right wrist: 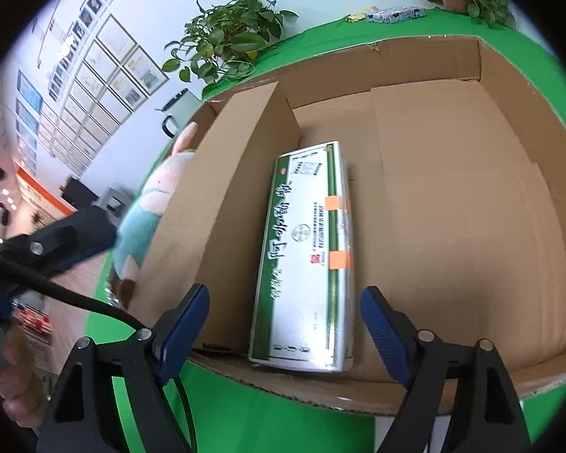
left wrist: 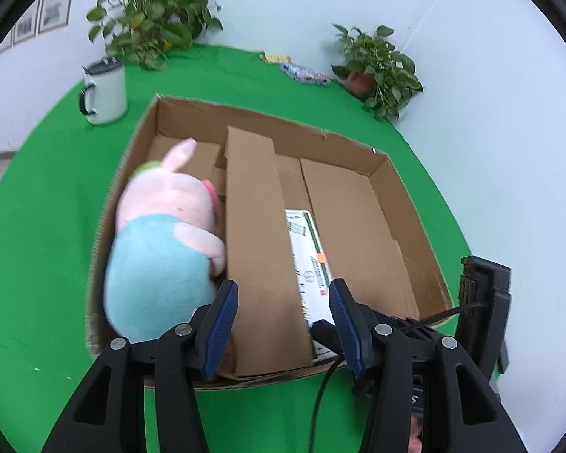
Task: Organize objects
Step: 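Carry the medicine box over the open box and lower it inside, then release the medicine box and withdraw the right tool toward the white fan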
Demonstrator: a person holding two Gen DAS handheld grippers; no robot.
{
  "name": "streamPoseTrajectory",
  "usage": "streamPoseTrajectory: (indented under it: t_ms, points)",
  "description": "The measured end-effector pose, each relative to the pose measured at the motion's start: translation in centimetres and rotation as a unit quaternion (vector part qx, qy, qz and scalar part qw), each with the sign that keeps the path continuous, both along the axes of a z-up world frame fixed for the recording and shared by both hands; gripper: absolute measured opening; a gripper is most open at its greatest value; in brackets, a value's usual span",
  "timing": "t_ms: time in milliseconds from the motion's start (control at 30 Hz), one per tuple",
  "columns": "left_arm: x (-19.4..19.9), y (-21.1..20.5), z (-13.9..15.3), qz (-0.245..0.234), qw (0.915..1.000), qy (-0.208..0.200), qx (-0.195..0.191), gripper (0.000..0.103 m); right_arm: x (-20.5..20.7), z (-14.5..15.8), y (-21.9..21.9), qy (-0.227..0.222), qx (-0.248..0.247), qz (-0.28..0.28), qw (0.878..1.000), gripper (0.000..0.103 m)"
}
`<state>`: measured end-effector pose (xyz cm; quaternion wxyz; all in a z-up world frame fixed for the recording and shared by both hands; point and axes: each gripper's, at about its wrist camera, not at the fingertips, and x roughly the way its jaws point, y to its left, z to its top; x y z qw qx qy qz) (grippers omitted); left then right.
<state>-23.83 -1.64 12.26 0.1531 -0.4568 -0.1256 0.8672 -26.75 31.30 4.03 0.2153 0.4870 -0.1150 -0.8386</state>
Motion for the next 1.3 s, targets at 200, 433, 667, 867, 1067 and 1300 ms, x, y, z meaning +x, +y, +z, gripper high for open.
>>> streamPoseTrajectory:
  t_ms: [200, 433, 667, 867, 1067, 1300]
  points:
    - [0.4, -0.9, -1.9, 0.008, 0.9995, -0.030, 0.011, 0.048, -1.6, -1.0, -2.5, -0.036, 0.052, 0.002, 0.998, 0.051]
    - [0.5, -0.8, -4.4, 0.006, 0.9958, -0.081, 0.042, 0.048, -2.0, -1.0, -3.1, -0.056, 0.025, 0.003, 0.998, 0.050]
    - [2.4, 0.3, -2.4, 0.016, 0.9990, -0.026, -0.033, 0.048, 1.7, 2.0, -2.1, 0.052, 0.084, -0.014, 0.995, 0.083]
    - [9.3, 1.8, 3.1, 0.034, 0.9867, 0.132, -0.089, 0.073, 7.5, 5.5, 0.2, 0.182, 0.124, -0.048, 0.974, 0.085]
    - [14.5, 3.2, 3.4, 0.043, 0.9789, 0.181, -0.084, 0.079, 11.2, 5.7, 1.9, 0.213, 0.123, -0.064, 0.967, 0.085]
    - [17.9, 5.1, 1.3, 0.053, 0.9732, 0.188, -0.121, 0.079, 15.1, 4.4, 2.2, 0.226, 0.147, -0.052, 0.962, 0.085]
